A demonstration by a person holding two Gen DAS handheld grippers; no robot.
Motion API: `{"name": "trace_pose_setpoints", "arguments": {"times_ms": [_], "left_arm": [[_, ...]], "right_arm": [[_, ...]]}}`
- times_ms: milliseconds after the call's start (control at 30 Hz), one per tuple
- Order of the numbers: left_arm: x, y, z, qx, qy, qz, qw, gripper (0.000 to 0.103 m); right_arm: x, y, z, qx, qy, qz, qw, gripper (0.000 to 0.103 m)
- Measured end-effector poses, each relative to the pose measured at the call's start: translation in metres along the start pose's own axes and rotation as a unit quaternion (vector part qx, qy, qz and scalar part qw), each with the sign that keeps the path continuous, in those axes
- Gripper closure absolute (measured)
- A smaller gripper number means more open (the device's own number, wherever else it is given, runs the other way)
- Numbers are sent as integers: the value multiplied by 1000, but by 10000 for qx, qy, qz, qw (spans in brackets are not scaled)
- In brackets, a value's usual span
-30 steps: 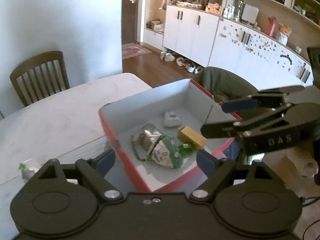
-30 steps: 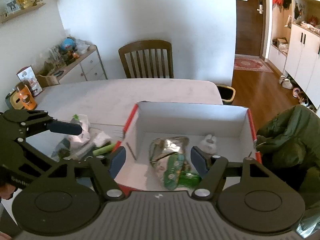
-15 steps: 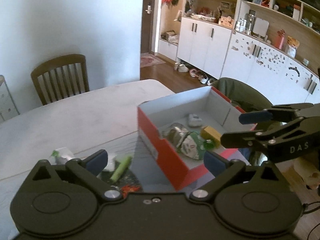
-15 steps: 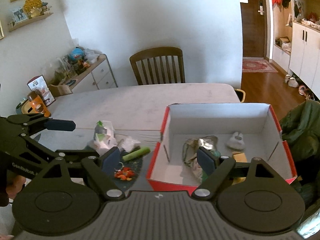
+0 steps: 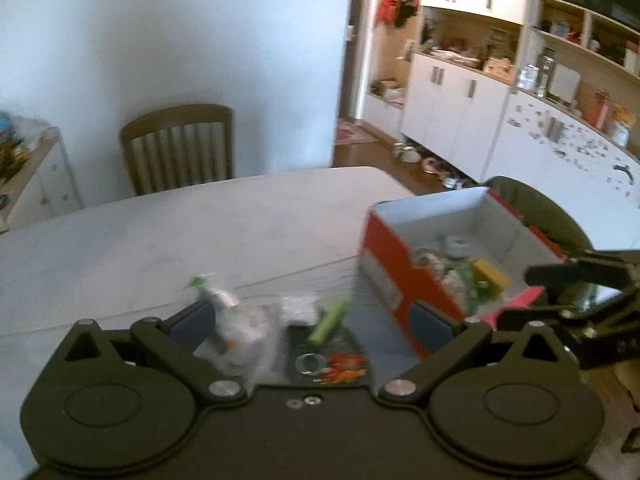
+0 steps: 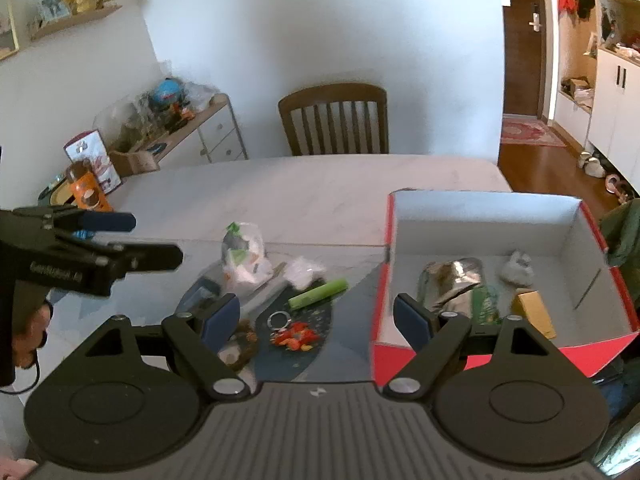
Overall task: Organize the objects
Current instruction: 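Grasp the brown bead ring with the right gripper while the left gripper grasps the dark mesh pouch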
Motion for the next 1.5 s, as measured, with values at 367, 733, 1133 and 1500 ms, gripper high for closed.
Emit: {"name": "trace_pose_setpoints", "arguments": {"times_ms": [367, 733, 1133, 1500], "left_arm": [[-9, 69, 16, 219, 18, -408, 9989, 1], [-41, 96, 43, -58, 153, -506, 9986, 1], [-89, 100, 77, -226, 605, -212, 9977, 1], [-120, 90, 93, -333, 950, 43, 9949, 7]], "right_arm": [[-45, 49, 19, 310, 377, 100, 9988, 19], [-100, 60, 47, 213, 900, 370, 9950, 19], [-152, 73, 65, 318, 1304, 448, 9899, 19], [-179, 75, 77, 313, 1601, 517, 9852, 34]]}}
Point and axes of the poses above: each gripper's, at about its wrist camera, not at the fingertips, and x roughly against the way its jaws point, y to its left, z to its underside, the point moved 7 cm from there along -x, roughly the way its jaws point, and after that the axes turned 3 degrees about -z, right-handed, at the moved point
